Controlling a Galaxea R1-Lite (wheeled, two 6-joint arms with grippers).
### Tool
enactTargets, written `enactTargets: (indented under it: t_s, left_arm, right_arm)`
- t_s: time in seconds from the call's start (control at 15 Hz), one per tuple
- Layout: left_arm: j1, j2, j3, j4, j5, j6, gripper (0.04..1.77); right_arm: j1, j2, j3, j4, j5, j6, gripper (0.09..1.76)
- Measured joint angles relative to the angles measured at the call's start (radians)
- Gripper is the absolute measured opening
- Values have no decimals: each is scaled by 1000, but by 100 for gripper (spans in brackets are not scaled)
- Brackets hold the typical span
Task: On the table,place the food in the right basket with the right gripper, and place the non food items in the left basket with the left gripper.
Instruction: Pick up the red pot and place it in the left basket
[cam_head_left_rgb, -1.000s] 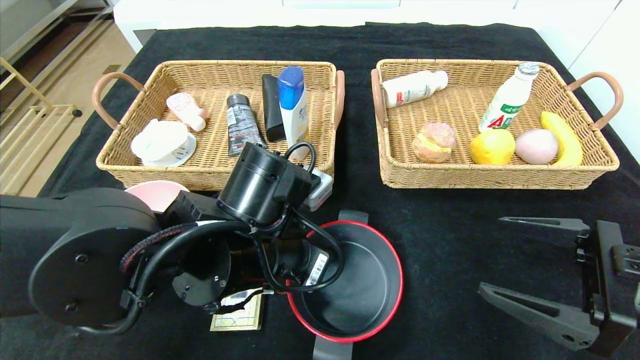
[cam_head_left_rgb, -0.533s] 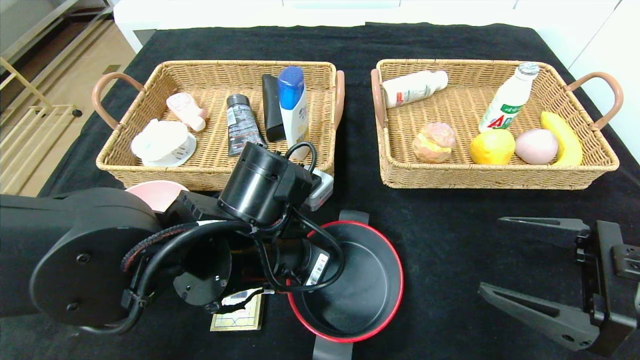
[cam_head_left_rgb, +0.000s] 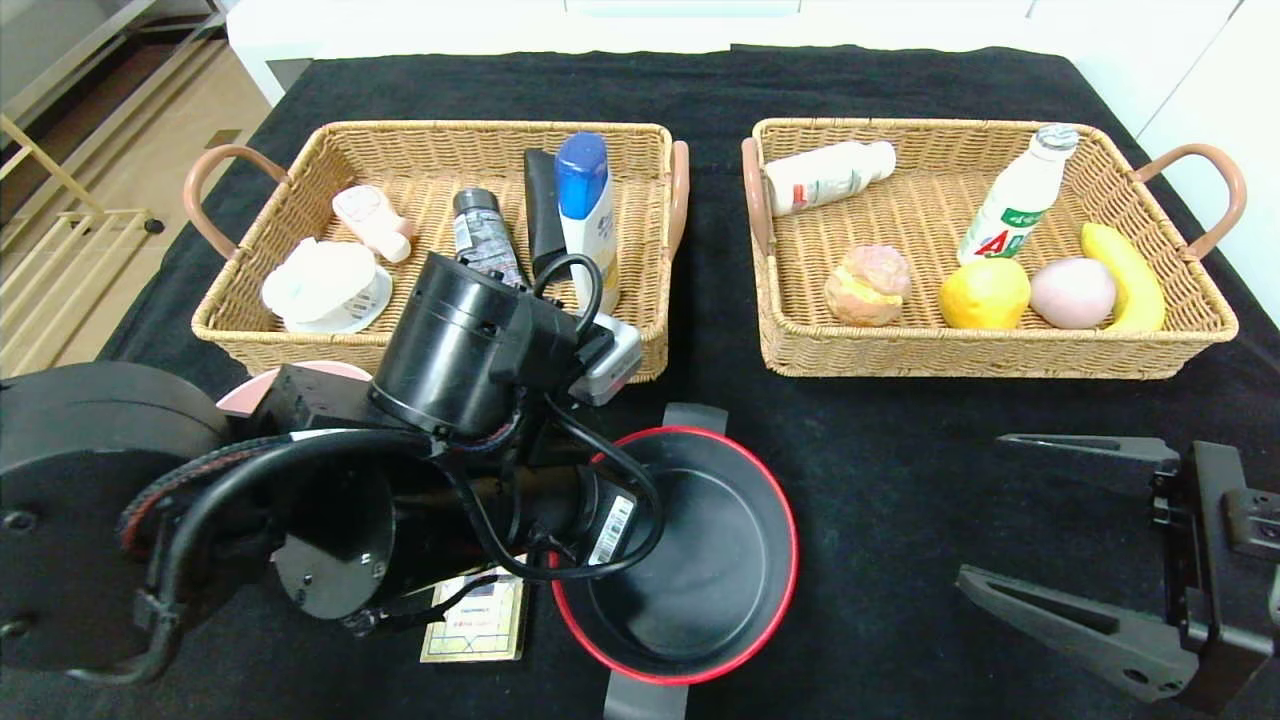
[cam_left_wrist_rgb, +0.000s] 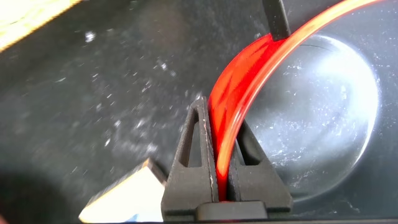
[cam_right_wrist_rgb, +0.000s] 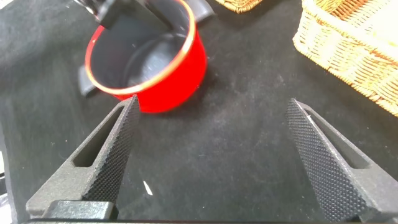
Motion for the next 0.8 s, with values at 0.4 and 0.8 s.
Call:
enactTargets:
  t_s: [0.4,0.8]
  left_arm:
    - [21,-160,37,74,-7,4,19]
    - [144,-293,51,105,-19,9,19]
  right_arm:
    - [1,1,0,0,0,-1,171]
    - [10,1,3,0,-1,-1,171]
